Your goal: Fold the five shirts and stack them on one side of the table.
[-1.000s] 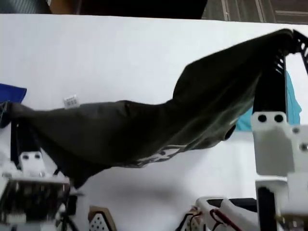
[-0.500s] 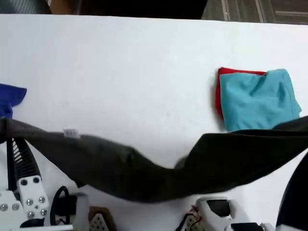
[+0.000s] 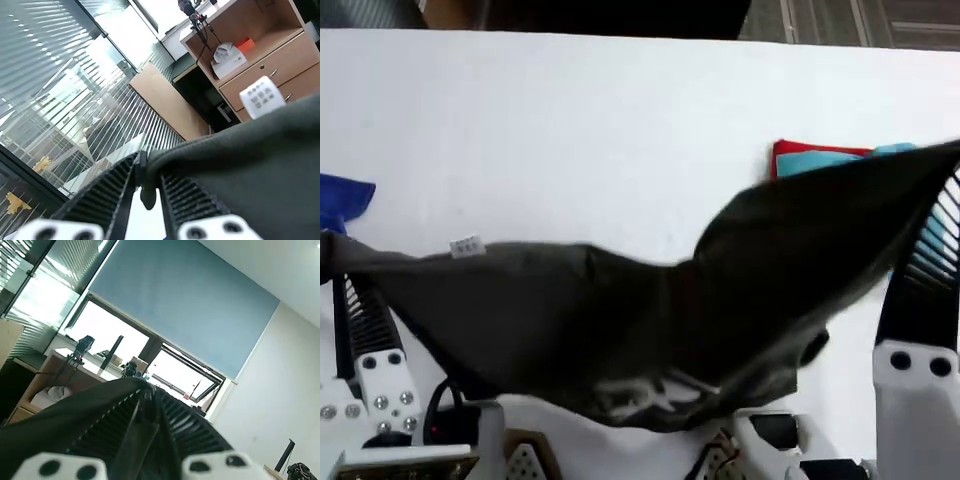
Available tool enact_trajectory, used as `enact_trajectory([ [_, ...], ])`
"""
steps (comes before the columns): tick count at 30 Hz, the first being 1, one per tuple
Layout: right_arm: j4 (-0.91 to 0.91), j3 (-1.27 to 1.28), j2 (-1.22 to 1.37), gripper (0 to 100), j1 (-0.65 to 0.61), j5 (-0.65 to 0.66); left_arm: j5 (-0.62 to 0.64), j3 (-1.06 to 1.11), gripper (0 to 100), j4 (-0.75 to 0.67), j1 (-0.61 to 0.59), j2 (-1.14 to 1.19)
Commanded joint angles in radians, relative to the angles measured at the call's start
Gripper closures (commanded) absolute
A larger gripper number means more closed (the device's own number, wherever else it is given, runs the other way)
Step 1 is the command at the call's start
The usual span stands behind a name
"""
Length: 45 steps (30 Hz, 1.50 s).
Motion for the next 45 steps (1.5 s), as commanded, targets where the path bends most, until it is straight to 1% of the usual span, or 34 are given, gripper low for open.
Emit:
enact_trajectory([
  [1, -0.018, 0.005, -0.030, 97.8, -0.007, -0.005, 0.005, 0.002, 97, -0.029, 0.002, 0.002],
  [5, 0.024, 0.005, -0.077, 97.8, -0.005, -0.005, 0.043, 0.002, 97, -0.029, 0.002, 0.002],
  [14, 0.035, 0.011, -0.099, 97.8, -0.004, -0.003, 0.043, 0.008, 97, -0.028, 0.000, 0.000],
  [17, 0.022, 0.072, -0.082, 97.8, -0.007, -0.003, 0.043, 0.022, 97, -0.029, 0.002, 0.008],
  [20, -0.018, 0.169, -0.047, 97.7, -0.008, -0.005, 0.044, 0.107, 97, -0.063, 0.002, 0.008],
  [24, -0.113, 0.324, 0.027, 97.7, -0.008, -0.005, 0.043, 0.335, 97, -0.183, 0.002, 0.008],
  [28, -0.242, 0.483, 0.119, 97.7, -0.008, -0.003, 0.044, 0.568, 97, -0.381, 0.002, 0.008],
  [32, -0.366, 0.600, 0.213, 97.7, -0.008, -0.003, 0.044, 0.707, 98, -0.555, 0.002, 0.035],
  [36, -0.460, 0.666, 0.314, 97.7, -0.008, -0.003, 0.044, 0.719, 98, -0.667, 0.002, 0.164],
  [40, -0.493, 0.683, 0.432, 97.7, -0.005, 0.000, 0.040, 0.710, 98, -0.769, 0.008, 0.353],
  [45, -0.521, 0.681, 0.579, 97.7, -0.002, 0.005, 0.038, 0.559, 98, -0.787, 0.003, 0.638],
])
